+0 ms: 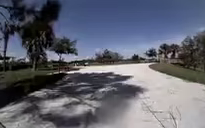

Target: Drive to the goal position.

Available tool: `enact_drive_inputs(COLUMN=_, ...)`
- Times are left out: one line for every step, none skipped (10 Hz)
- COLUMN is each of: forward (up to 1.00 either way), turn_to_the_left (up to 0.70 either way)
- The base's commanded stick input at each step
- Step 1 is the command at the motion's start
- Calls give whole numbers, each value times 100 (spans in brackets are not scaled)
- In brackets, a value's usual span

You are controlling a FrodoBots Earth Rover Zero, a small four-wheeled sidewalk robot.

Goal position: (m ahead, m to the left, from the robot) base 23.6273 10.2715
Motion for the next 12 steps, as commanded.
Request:
enact_drive_inputs(forward=85, turn_to_the_left=0)
enact_drive_inputs(forward=85, turn_to_the_left=0)
enact_drive_inputs(forward=85, turn_to_the_left=0)
enact_drive_inputs(forward=85, turn_to_the_left=0)
enact_drive_inputs(forward=85, turn_to_the_left=0)
enact_drive_inputs(forward=85, turn_to_the_left=0)
enact_drive_inputs(forward=85, turn_to_the_left=0)
enact_drive_inputs(forward=85, turn_to_the_left=0)
enact_drive_inputs(forward=85, turn_to_the_left=0)
enact_drive_inputs(forward=85, turn_to_the_left=0)
enact_drive_inputs(forward=85, turn_to_the_left=0)
enact_drive_inputs(forward=85, turn_to_the_left=0)
